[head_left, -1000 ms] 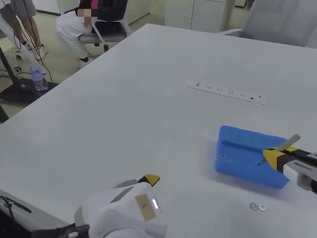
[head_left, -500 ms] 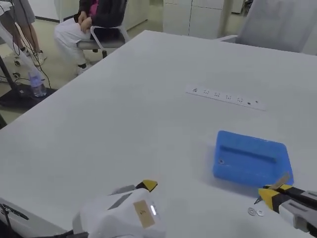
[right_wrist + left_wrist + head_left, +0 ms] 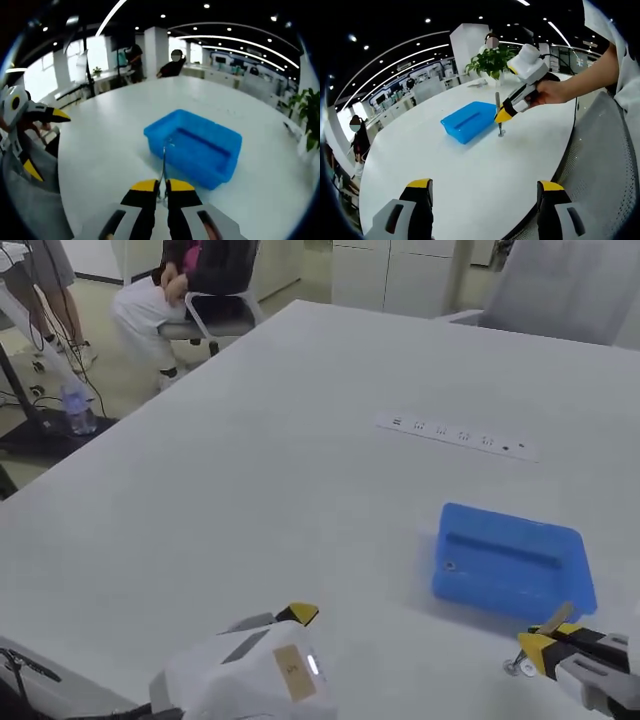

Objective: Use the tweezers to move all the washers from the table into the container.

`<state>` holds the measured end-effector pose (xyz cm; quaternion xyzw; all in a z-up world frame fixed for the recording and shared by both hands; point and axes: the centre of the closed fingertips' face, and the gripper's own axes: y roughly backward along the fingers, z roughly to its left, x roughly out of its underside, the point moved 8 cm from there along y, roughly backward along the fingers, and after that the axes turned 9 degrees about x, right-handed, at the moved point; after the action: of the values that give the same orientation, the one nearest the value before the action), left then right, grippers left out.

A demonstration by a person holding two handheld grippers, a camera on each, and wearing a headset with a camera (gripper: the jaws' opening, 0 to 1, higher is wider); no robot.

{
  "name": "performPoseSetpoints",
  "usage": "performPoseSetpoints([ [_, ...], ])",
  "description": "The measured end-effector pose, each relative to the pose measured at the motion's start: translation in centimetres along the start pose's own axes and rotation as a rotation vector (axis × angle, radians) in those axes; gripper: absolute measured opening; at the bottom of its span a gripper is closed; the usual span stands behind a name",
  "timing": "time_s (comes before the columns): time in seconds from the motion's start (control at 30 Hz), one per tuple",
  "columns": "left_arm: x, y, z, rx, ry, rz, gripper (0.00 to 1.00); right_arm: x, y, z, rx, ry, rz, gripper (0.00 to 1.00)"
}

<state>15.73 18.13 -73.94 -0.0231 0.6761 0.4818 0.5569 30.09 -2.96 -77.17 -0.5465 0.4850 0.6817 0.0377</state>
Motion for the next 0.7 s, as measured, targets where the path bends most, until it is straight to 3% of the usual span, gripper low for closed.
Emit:
performPoseSetpoints([
  [0.2, 0.0, 0.0, 0.0, -0.001, -0.004, 0.006, 0.87, 0.0, 0.3, 0.2, 0.007, -0.006, -0.013, 0.04],
  [0.47, 0.0, -0.1, 0.0, -0.002, -0.008, 0.008, 0.87, -0.1, 0.3, 0.2, 0.005, 0.038, -0.003, 0.03],
  [0.7, 0.0, -0.1, 0.0, 0.001, -0.005, 0.011, 0.87, -2.2, 1.1, 0.1, 0.003, 0.042, -0.058, 0.03],
])
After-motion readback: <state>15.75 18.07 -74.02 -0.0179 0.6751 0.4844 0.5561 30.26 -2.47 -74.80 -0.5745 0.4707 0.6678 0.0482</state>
